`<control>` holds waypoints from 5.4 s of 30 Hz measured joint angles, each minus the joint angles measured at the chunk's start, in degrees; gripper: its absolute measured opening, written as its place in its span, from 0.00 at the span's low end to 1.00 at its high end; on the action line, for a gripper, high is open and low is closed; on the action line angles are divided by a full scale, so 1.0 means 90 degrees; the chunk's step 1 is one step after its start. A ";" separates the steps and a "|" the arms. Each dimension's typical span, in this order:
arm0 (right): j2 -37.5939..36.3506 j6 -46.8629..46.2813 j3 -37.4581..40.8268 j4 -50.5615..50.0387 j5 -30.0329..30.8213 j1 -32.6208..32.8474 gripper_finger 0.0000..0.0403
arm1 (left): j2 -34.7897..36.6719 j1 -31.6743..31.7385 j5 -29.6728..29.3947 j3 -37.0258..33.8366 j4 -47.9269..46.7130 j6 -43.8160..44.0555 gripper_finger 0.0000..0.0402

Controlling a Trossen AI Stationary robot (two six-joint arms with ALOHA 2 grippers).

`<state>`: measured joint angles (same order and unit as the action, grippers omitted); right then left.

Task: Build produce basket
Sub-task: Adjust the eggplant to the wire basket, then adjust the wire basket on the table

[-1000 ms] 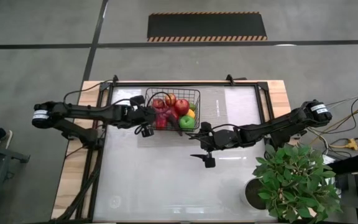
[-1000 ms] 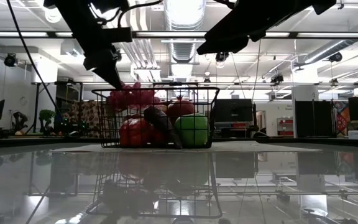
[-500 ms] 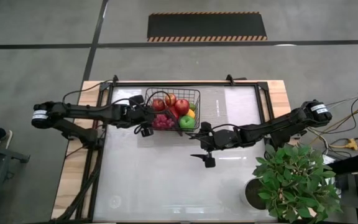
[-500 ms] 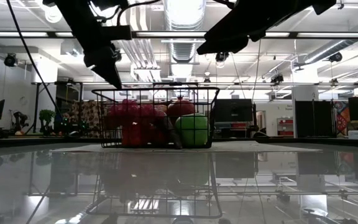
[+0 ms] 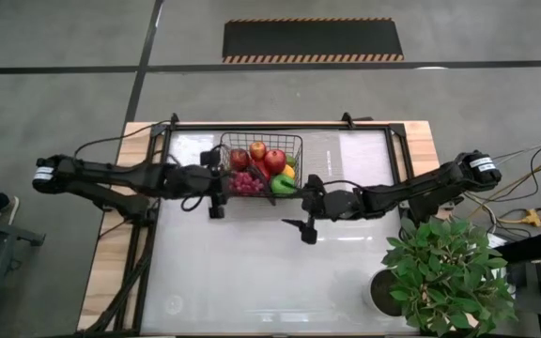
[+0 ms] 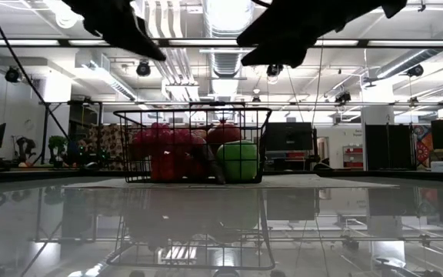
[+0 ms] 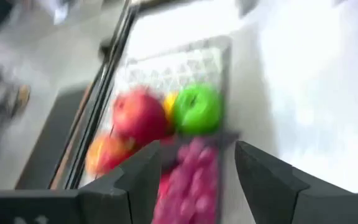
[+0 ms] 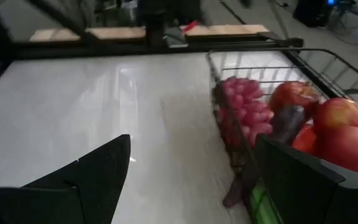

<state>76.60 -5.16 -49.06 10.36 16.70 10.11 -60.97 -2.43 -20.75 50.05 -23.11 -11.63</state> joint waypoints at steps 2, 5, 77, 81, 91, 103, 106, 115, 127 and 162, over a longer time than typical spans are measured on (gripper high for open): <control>0.0000 -0.0106 0.0000 0.0111 -0.0020 -0.0126 0.81 | 0.0222 -0.0117 0.0171 -0.0316 0.0679 -0.0365 0.46; 0.0031 -0.0259 -0.0086 0.0073 -0.0023 -0.0339 0.81 | 0.0567 -0.0161 0.0193 -0.0814 0.1606 -0.0938 0.46; 0.5423 -0.2170 -0.7681 -0.6379 -0.0429 -0.2418 0.41 | 0.2687 -0.0159 0.0112 -0.2513 0.3664 -0.2252 0.46; 0.5423 -0.2145 -0.7684 -0.6352 -0.0424 -0.2417 0.31 | 0.2679 -0.0159 0.0112 -0.2513 0.3651 -0.2252 0.46; 0.5288 -0.1963 -0.7745 -0.6353 -0.0394 -0.2417 0.28 | 0.2669 -0.0156 0.0112 -0.2513 0.3657 -0.2252 0.46; 0.5221 0.0227 -0.8305 -0.6441 -0.0493 -0.2414 0.29 | 0.2669 -0.0159 0.0112 -0.2513 0.3648 -0.2254 0.46; 0.5215 0.1008 -0.8344 -0.6451 -0.0576 -0.2417 0.29 | 0.2667 -0.0159 0.0112 -0.2513 0.3648 -0.2254 0.46; 0.5230 0.1047 -0.8168 -0.6357 -0.0569 -0.2422 0.29 | 0.2667 -0.0156 0.0112 -0.2513 0.3655 -0.2255 0.46; 0.5241 0.0687 -0.8133 -0.6313 -0.0566 -0.2419 0.54 | 0.2655 -0.0159 0.0112 -0.2513 0.3645 -0.2252 0.46; 0.3342 0.0235 -0.7436 -0.8222 -0.0352 -0.1176 0.30 | -0.0073 -0.0005 -0.0090 -0.1117 -0.0046 -0.0583 0.00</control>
<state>106.67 -3.05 -115.98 -63.64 13.54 -0.47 -61.63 -2.47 -21.57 40.00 -23.52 -16.88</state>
